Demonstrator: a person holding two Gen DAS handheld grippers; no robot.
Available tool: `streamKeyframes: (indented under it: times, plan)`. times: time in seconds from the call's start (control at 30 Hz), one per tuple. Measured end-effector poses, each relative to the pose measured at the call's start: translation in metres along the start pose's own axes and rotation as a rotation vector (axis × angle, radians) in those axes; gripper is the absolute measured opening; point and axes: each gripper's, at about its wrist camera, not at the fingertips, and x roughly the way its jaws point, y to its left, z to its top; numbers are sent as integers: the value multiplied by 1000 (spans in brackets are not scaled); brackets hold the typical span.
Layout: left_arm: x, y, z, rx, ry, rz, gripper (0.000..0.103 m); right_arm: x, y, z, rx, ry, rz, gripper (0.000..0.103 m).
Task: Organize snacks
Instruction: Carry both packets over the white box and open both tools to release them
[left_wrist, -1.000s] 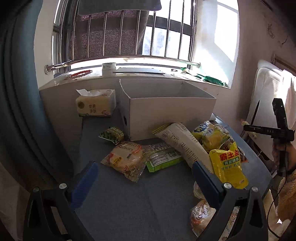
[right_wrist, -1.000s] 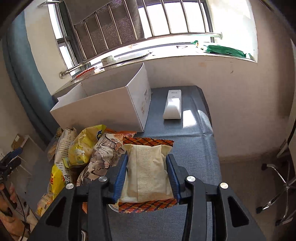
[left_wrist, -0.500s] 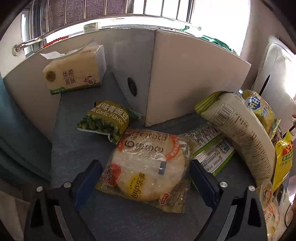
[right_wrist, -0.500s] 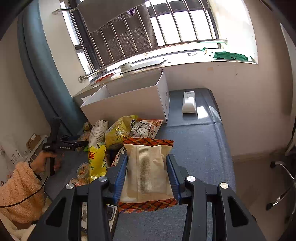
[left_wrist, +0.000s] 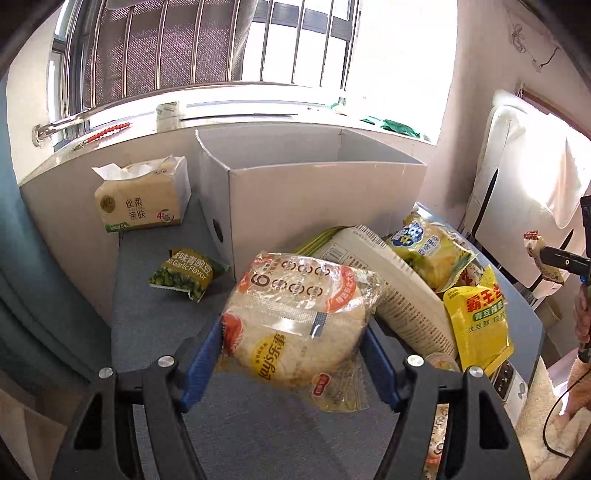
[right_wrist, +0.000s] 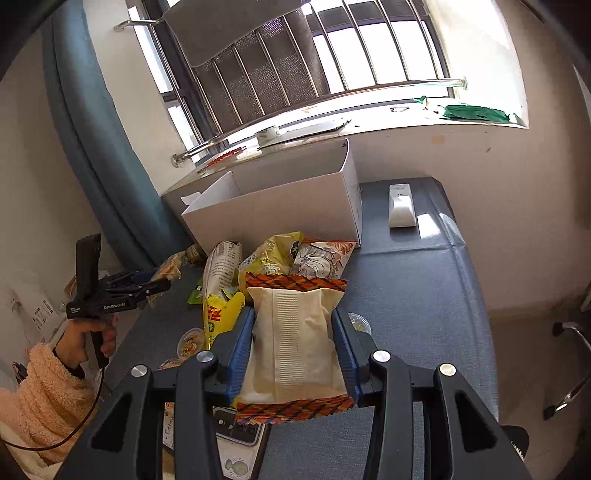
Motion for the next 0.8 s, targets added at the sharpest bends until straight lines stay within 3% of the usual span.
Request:
streamKeyframes:
  times: [0.17, 0.3, 0.5, 0.7, 0.73, 0.8]
  plan:
    - [-22, -18, 55, -32, -138, -36, 76, 18, 15, 47, -27, -37, 35, 46]
    - [-12, -21, 109, -56, -197, -7, 76, 47, 24, 99, -57, -59, 42, 47]
    - [31, -12, 176, -142, -150, 59, 76, 113, 18, 177, -52, -24, -1, 47]
    - [79, -2, 201, -153, -80, 83, 78, 164, -2, 212, -11, 39, -59, 48]
    - [82, -2, 200, -156, -65, 91, 79, 169, -5, 214, -9, 45, -67, 54]
    - [91, 1, 198, -157, -38, 114, 102, 179, -14, 216, 24, 80, -67, 84]
